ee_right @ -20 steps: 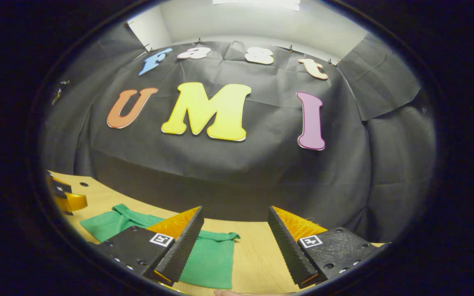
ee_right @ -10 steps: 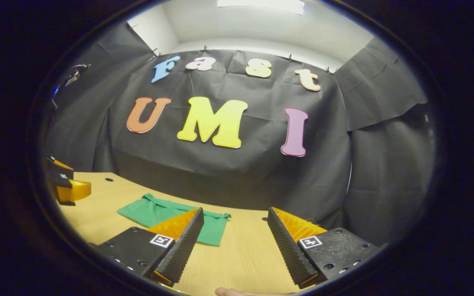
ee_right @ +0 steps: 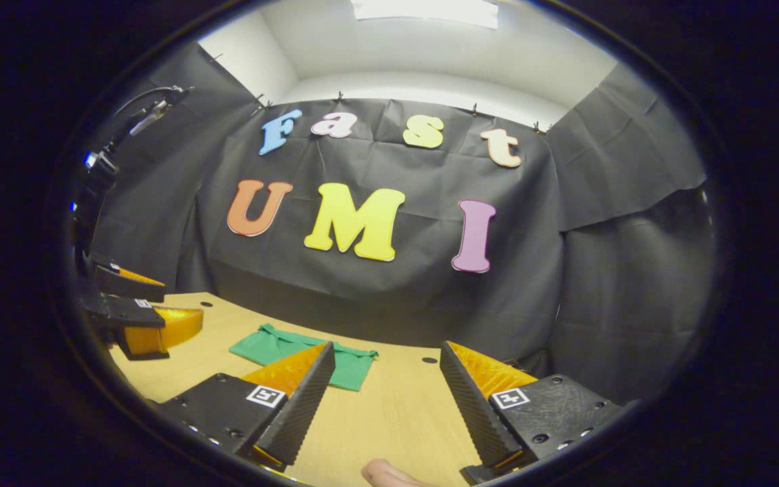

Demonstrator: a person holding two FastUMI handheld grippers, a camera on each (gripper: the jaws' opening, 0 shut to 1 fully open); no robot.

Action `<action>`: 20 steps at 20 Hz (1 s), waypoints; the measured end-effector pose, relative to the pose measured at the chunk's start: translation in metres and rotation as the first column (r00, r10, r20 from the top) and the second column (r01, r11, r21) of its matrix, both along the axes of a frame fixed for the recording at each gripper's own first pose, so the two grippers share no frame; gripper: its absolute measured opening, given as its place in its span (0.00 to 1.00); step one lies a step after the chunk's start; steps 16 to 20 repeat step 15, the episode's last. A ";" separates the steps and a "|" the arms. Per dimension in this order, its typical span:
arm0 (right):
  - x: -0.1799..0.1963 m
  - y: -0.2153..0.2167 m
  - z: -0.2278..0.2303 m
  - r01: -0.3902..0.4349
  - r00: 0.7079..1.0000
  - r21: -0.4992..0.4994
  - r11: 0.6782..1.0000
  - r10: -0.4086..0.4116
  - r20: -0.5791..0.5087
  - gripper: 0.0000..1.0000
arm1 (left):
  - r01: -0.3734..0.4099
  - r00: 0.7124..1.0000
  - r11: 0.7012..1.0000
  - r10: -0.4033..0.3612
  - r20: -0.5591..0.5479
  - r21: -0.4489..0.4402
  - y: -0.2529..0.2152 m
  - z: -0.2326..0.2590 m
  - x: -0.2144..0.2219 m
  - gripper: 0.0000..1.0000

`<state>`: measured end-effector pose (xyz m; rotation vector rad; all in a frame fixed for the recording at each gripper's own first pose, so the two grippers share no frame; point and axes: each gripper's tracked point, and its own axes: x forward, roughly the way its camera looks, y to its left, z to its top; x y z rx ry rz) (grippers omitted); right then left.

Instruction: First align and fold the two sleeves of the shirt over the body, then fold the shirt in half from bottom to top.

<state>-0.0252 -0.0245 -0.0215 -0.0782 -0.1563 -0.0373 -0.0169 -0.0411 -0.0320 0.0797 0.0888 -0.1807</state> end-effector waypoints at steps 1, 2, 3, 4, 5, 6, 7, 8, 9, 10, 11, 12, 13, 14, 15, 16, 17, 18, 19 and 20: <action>-0.001 0.004 -0.002 -0.017 1.000 0.006 1.000 0.017 -0.007 0.97 | 0.002 1.000 1.000 -0.002 0.004 -0.006 -0.002 0.002 -0.001 1.00; -0.004 0.002 0.001 -0.017 1.000 0.003 1.000 0.017 0.000 0.95 | 0.001 1.000 1.000 0.000 0.008 -0.014 0.000 0.002 -0.003 1.00; -0.007 -0.001 0.003 -0.011 1.000 0.002 1.000 0.011 0.007 0.95 | -0.009 1.000 1.000 0.009 0.007 -0.022 0.002 0.002 -0.002 1.00; -0.008 -0.002 0.005 -0.013 1.000 0.011 1.000 0.012 0.012 0.96 | -0.024 1.000 0.999 0.025 0.009 -0.033 0.005 0.002 -0.001 1.00; -0.006 -0.001 0.005 -0.017 1.000 0.025 1.000 0.017 0.009 0.95 | -0.035 0.999 0.998 0.036 0.014 -0.046 0.006 0.003 0.001 1.00; -0.005 -0.002 0.004 -0.022 1.000 0.041 0.999 0.022 0.004 0.96 | -0.039 0.999 0.998 0.040 0.012 -0.055 0.006 0.002 0.001 1.00; -0.001 -0.003 0.004 -0.024 1.000 0.045 0.999 0.024 -0.003 0.96 | -0.042 0.999 0.997 0.042 0.005 -0.061 0.006 0.000 0.002 1.00; 0.000 -0.004 0.003 -0.018 1.000 0.041 0.999 0.018 -0.011 0.96 | -0.041 0.999 0.997 0.041 0.000 -0.061 0.005 -0.002 0.003 1.00; 0.001 -0.006 0.000 -0.012 1.000 0.040 0.999 0.013 -0.018 0.95 | -0.042 0.999 0.997 0.042 -0.002 -0.059 0.004 -0.003 0.004 1.00; 0.001 -0.006 -0.001 -0.014 1.000 0.045 0.999 0.015 -0.026 0.95 | -0.042 0.999 0.998 0.042 -0.003 -0.056 0.004 -0.004 0.005 1.00; 0.004 -0.003 -0.003 -0.024 0.999 0.050 0.998 0.026 -0.036 0.93 | -0.042 0.999 0.998 0.041 -0.005 -0.055 0.004 -0.005 0.006 1.00; 0.005 -0.002 -0.006 -0.031 0.998 0.056 0.998 0.033 -0.046 0.95 | -0.035 0.999 0.998 0.034 -0.011 -0.051 0.001 -0.008 0.006 1.00; 0.008 -0.004 -0.009 -0.030 0.998 0.058 0.998 0.033 -0.057 0.95 | -0.032 0.999 0.998 0.031 -0.021 -0.045 -0.001 -0.011 0.007 1.00; 0.007 -0.004 -0.008 -0.028 0.998 0.057 0.998 0.032 -0.062 0.96 | -0.032 0.999 0.999 0.032 -0.022 -0.042 -0.001 -0.012 0.007 1.00; 0.007 -0.004 -0.008 -0.028 0.997 0.055 0.998 0.032 -0.066 0.95 | -0.031 0.999 0.999 0.030 -0.018 -0.039 -0.001 -0.011 0.007 1.00; 0.007 -0.004 -0.008 -0.028 0.997 0.055 0.998 0.032 -0.066 0.95 | -0.031 0.999 0.999 0.030 -0.018 -0.039 -0.001 -0.011 0.007 1.00; 0.007 -0.004 -0.008 -0.028 0.997 0.055 0.998 0.032 -0.066 0.95 | -0.031 0.999 0.999 0.030 -0.018 -0.039 -0.001 -0.011 0.007 1.00; 0.007 -0.004 -0.008 -0.028 0.997 0.055 0.998 0.032 -0.066 0.95 | -0.031 0.999 0.999 0.030 -0.018 -0.039 -0.001 -0.011 0.007 1.00; 0.007 -0.004 -0.008 -0.028 0.997 0.055 0.998 0.032 -0.066 0.95 | -0.031 0.999 0.999 0.030 -0.018 -0.039 -0.001 -0.011 0.007 1.00; 0.007 -0.004 -0.008 -0.028 0.997 0.055 0.998 0.032 -0.066 0.95 | -0.031 0.999 0.999 0.030 -0.018 -0.039 -0.001 -0.011 0.007 1.00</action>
